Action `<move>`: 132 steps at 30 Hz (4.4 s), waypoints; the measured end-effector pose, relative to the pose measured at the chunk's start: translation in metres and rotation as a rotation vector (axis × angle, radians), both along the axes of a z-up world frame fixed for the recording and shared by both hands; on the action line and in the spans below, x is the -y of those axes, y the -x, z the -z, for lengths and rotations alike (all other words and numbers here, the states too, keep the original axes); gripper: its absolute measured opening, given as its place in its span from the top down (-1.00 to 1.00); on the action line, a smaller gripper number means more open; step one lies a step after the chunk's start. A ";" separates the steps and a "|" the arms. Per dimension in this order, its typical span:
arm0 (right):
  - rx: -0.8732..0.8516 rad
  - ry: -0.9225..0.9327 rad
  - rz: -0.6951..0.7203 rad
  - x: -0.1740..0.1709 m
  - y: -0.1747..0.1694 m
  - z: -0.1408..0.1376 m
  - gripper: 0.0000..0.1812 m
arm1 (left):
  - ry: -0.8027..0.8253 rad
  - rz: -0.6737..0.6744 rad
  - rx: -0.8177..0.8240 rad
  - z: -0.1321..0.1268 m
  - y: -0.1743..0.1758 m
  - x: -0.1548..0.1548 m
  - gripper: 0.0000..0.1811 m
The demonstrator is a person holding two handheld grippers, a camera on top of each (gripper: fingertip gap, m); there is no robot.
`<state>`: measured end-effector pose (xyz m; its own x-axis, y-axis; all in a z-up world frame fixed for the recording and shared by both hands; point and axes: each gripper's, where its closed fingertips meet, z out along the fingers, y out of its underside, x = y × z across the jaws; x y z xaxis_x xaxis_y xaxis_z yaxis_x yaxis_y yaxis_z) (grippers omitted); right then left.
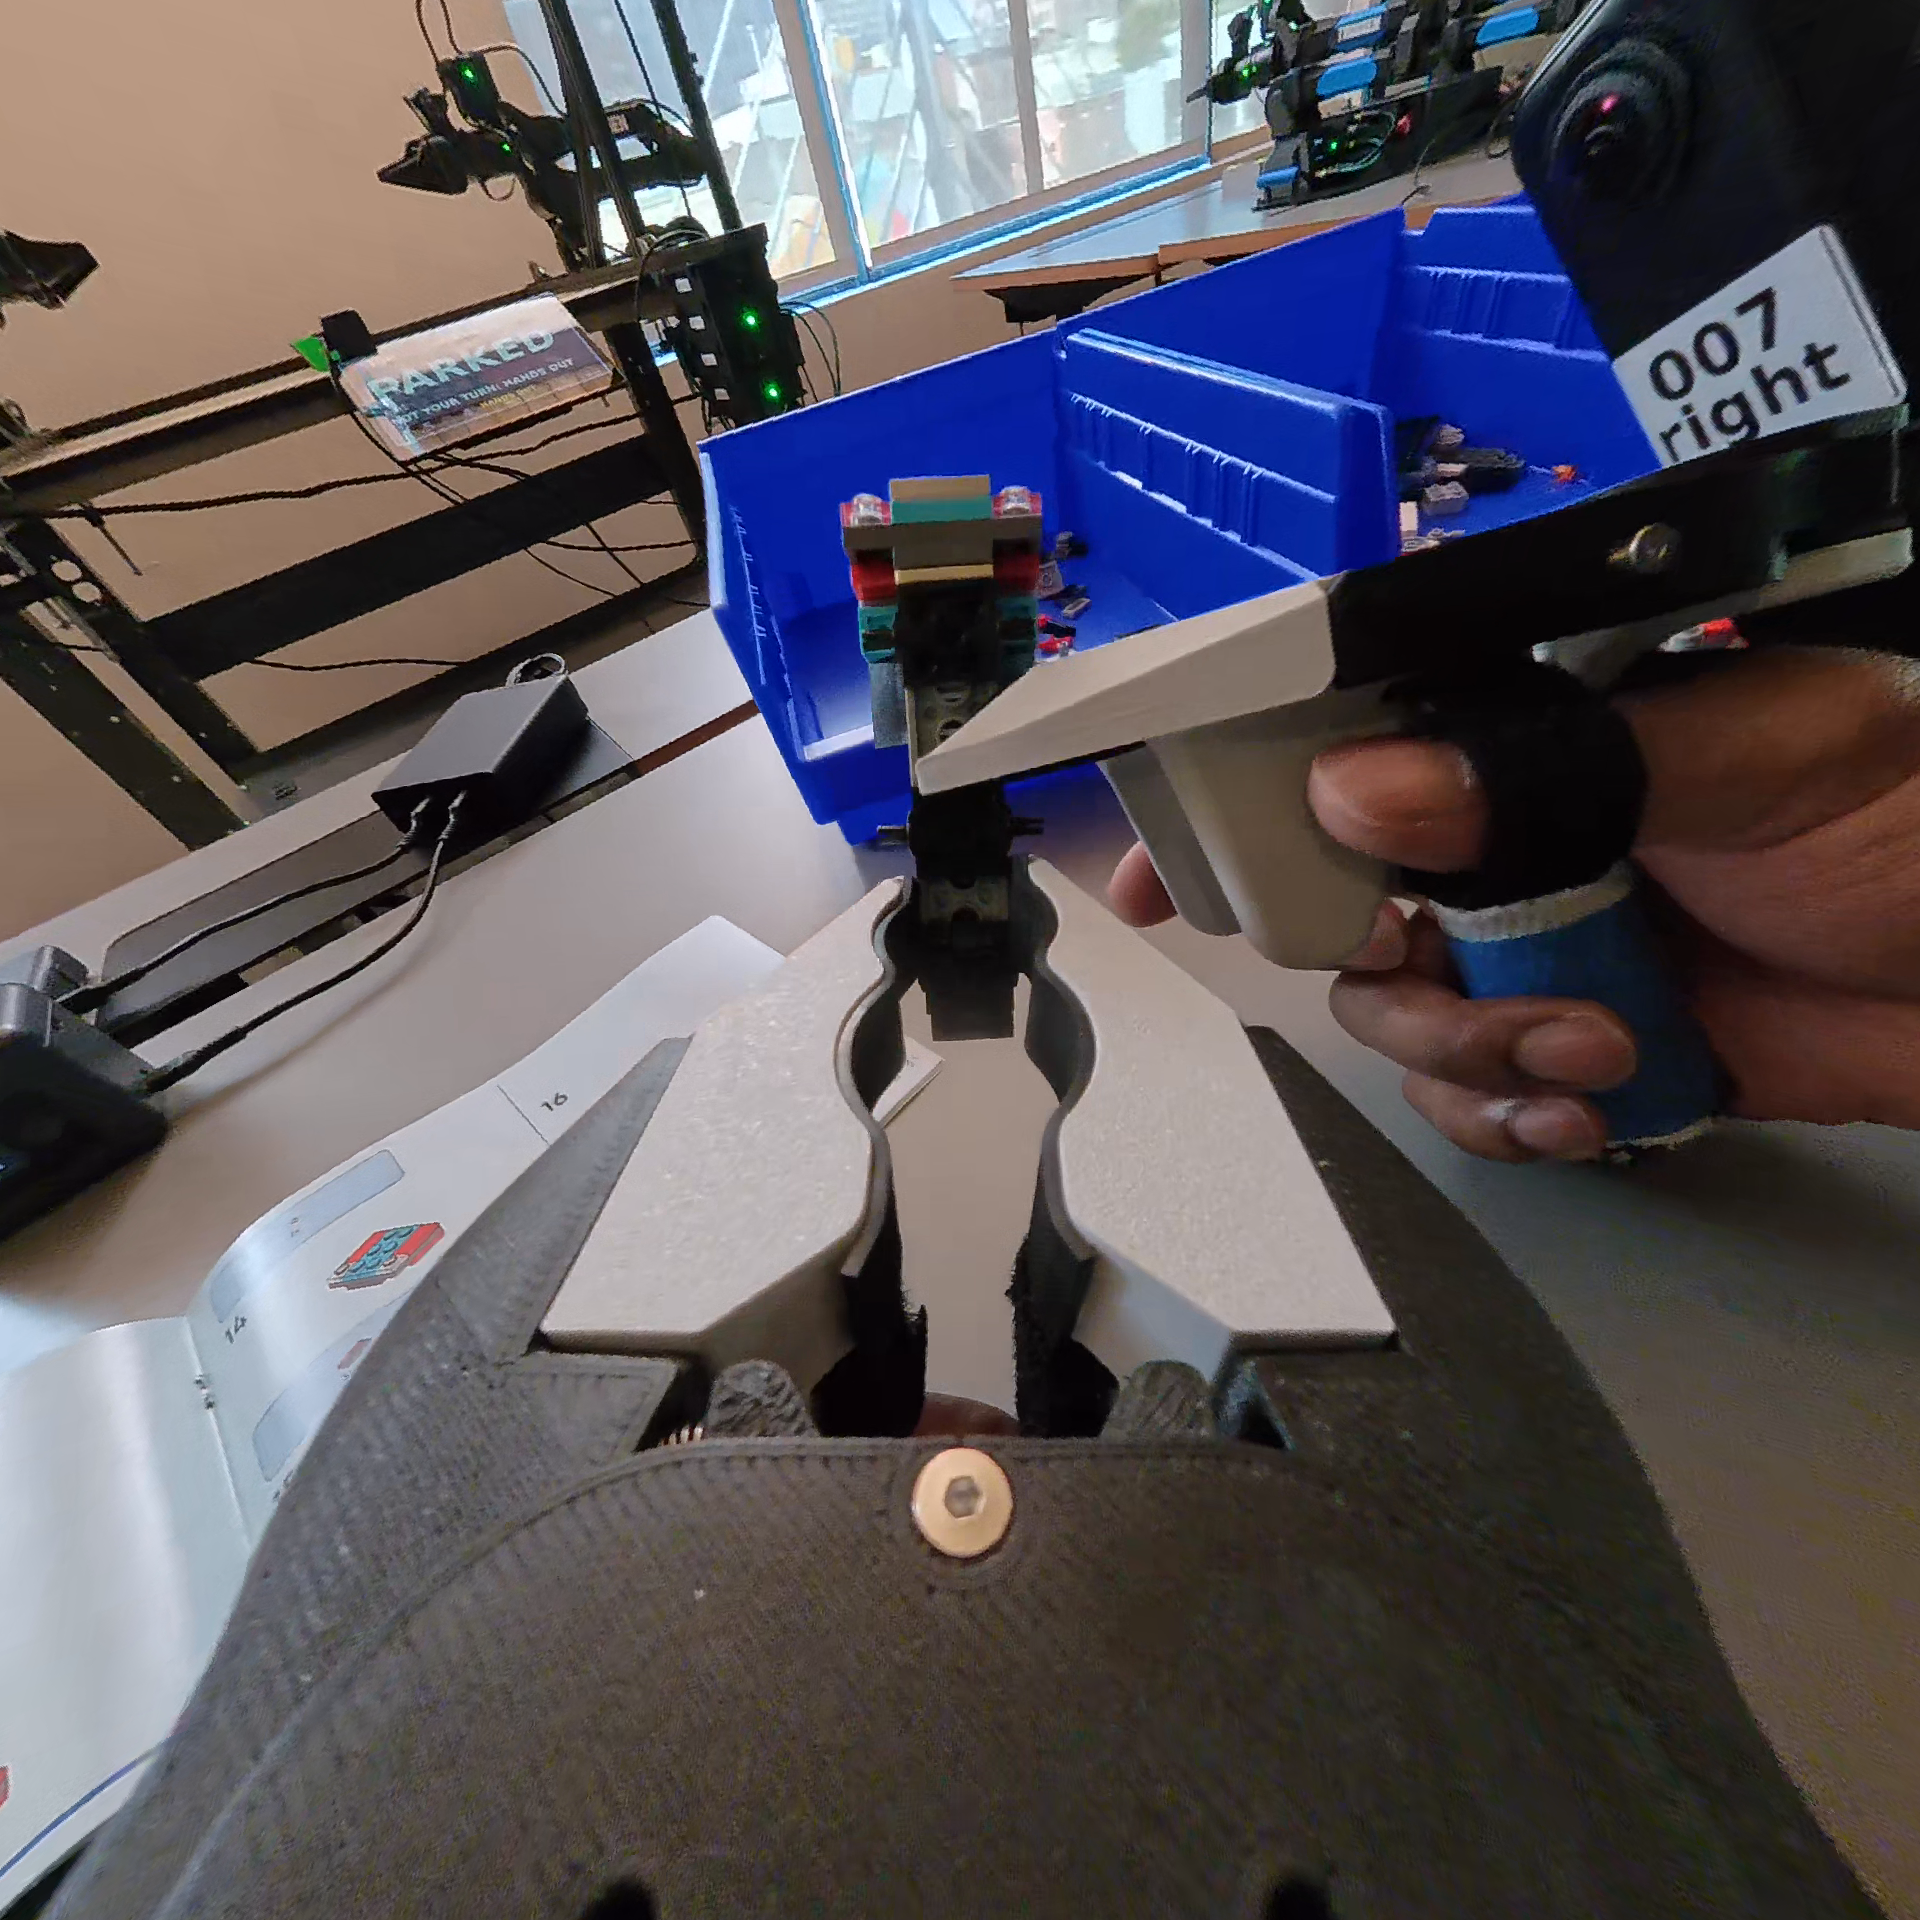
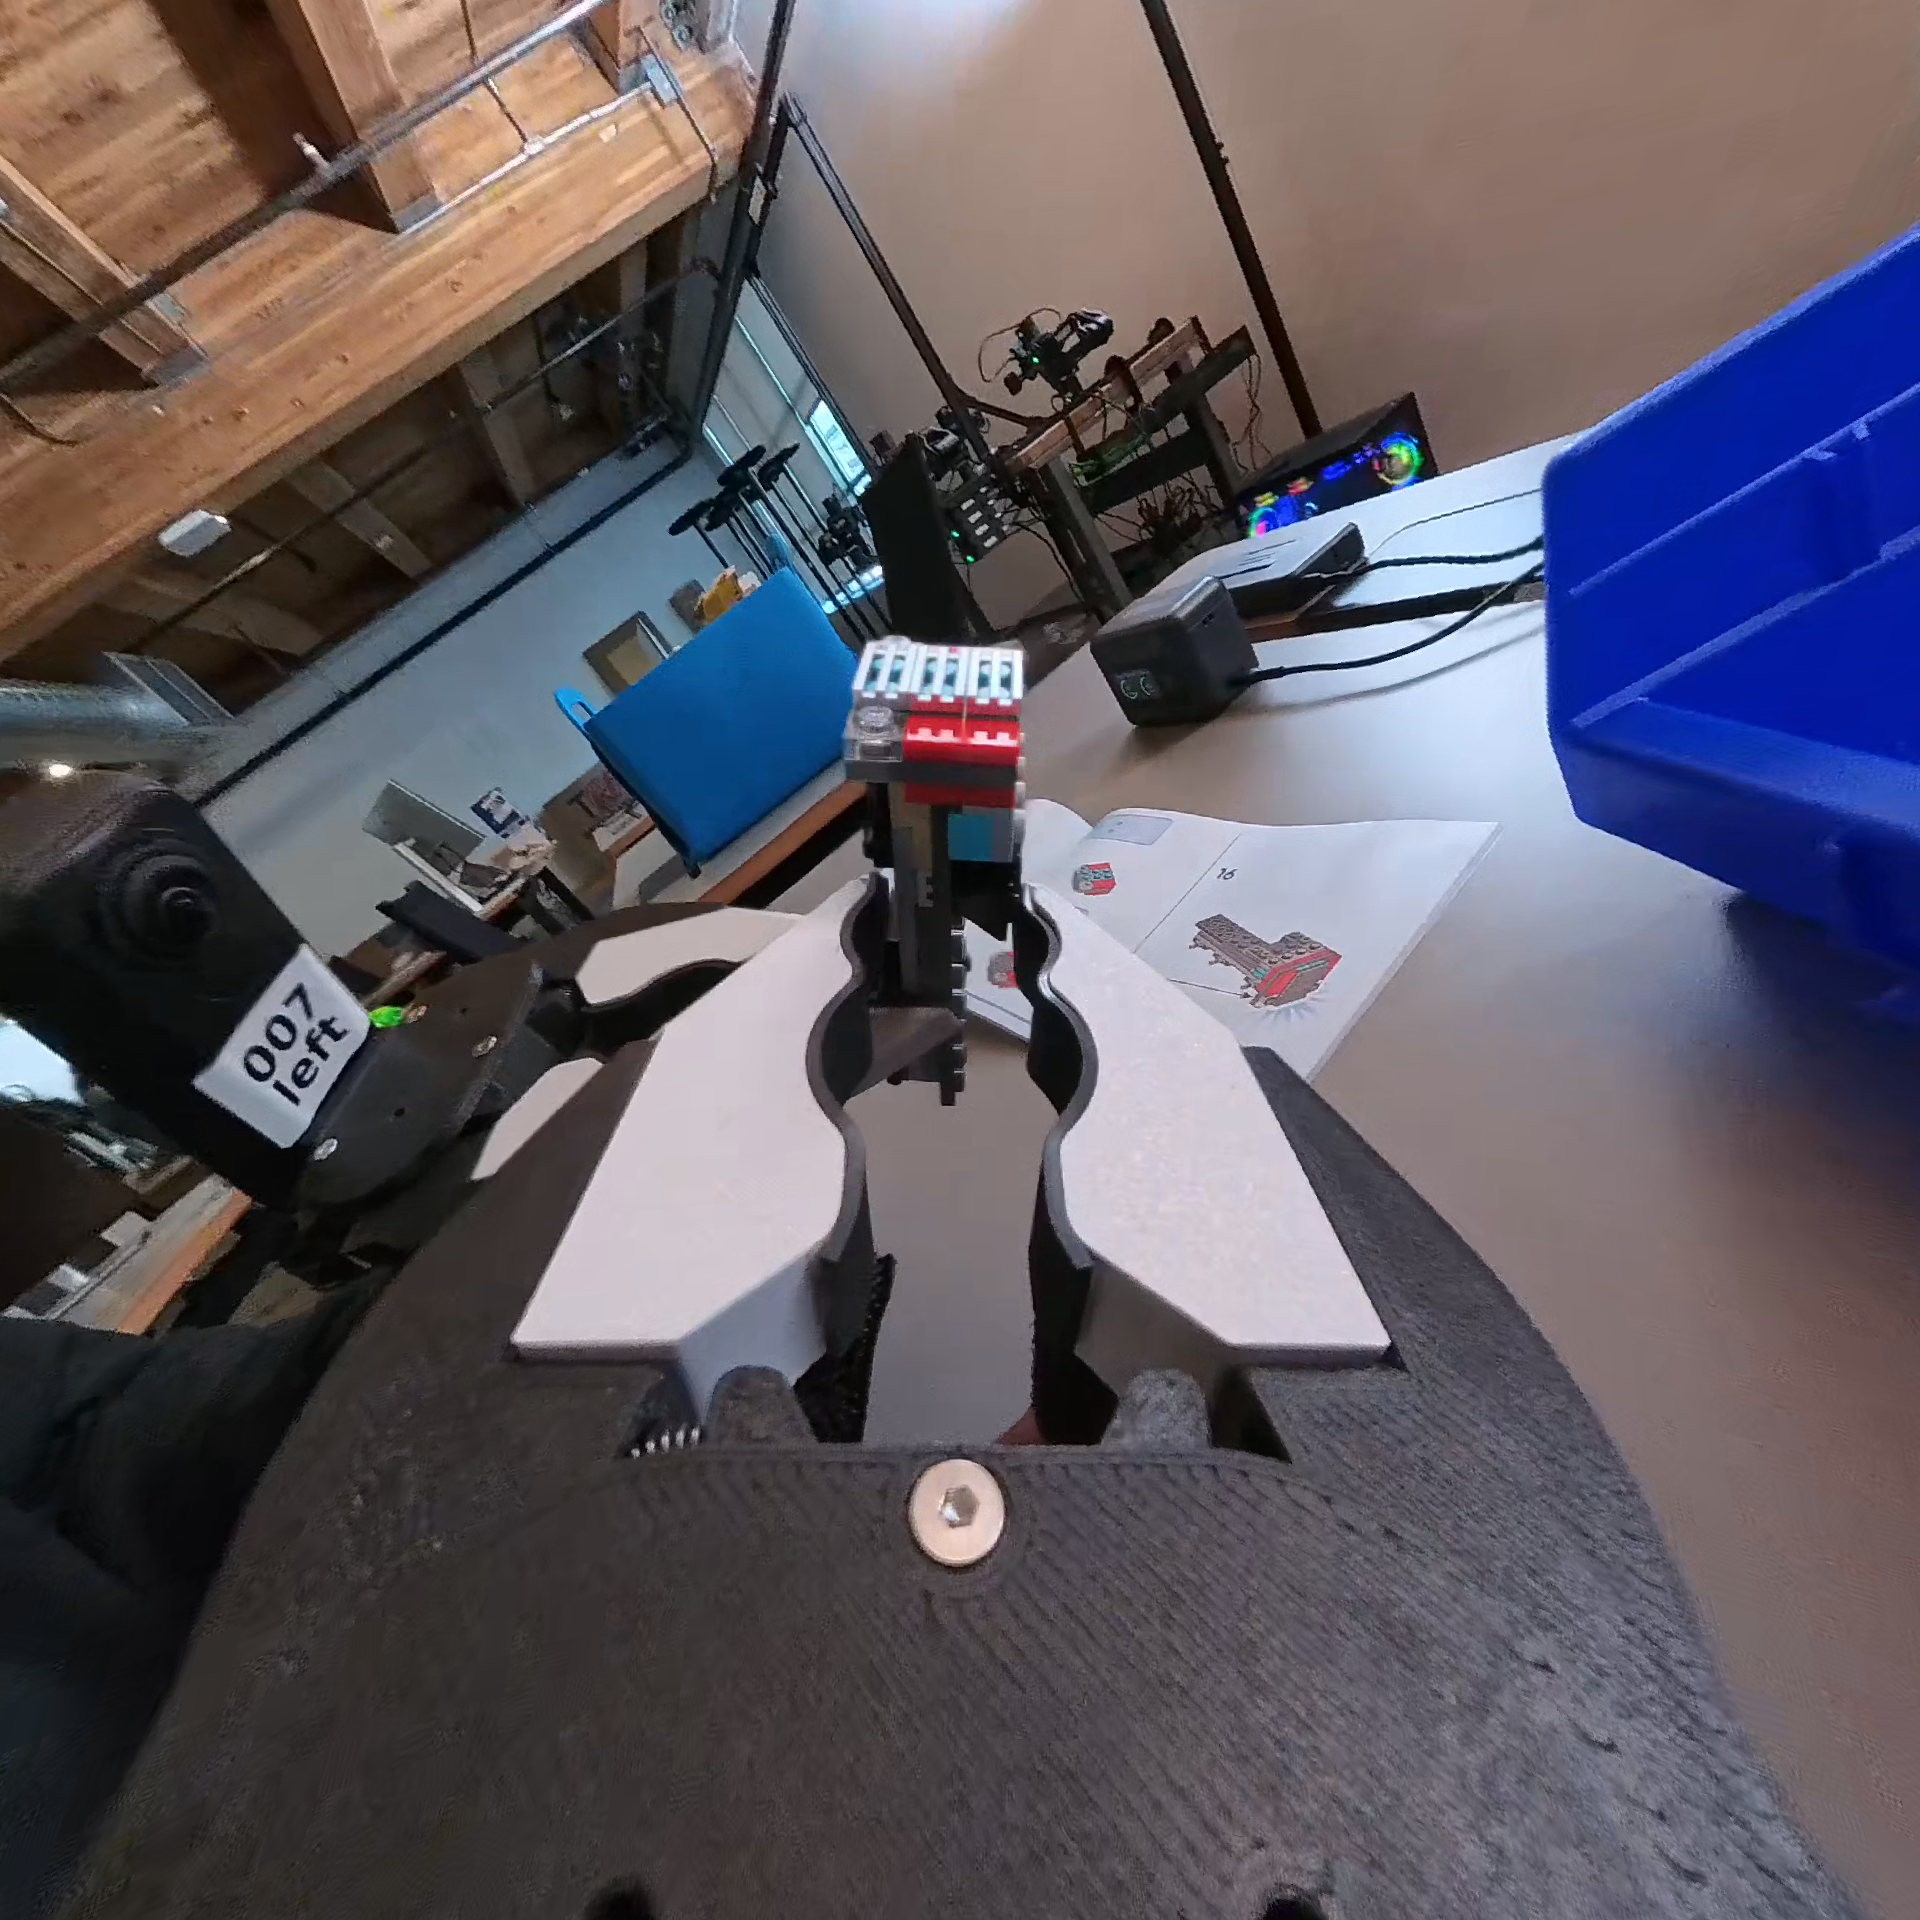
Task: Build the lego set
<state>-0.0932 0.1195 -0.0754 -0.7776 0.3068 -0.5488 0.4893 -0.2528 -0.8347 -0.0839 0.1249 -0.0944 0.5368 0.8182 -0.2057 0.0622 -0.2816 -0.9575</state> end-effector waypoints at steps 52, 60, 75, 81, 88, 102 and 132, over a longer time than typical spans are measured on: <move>-1.057 -0.611 0.141 0.000 -0.013 -0.039 0.38 | -0.037 0.027 0.059 0.007 0.004 0.010 0.83; -1.112 -0.679 0.142 0.005 -0.013 -0.036 0.52 | 0.043 -0.038 0.010 0.007 0.003 0.008 0.83; -1.213 -0.761 0.164 0.007 -0.007 -0.026 0.66 | 0.069 -0.051 0.017 0.010 0.004 0.008 0.84; -1.212 -0.765 0.164 0.007 -0.007 -0.025 0.66 | 0.072 -0.054 0.015 0.010 0.004 0.009 0.84; -1.219 -0.784 0.185 0.007 -0.006 -0.024 0.68 | 0.088 -0.061 0.017 0.012 0.004 0.010 0.84; -1.210 -0.795 0.265 0.008 -0.004 -0.025 0.68 | 0.095 -0.074 0.017 0.012 0.005 0.010 0.84; -1.134 -0.719 0.285 0.008 -0.005 -0.030 0.77 | 0.111 -0.085 -0.017 0.009 0.004 0.011 0.86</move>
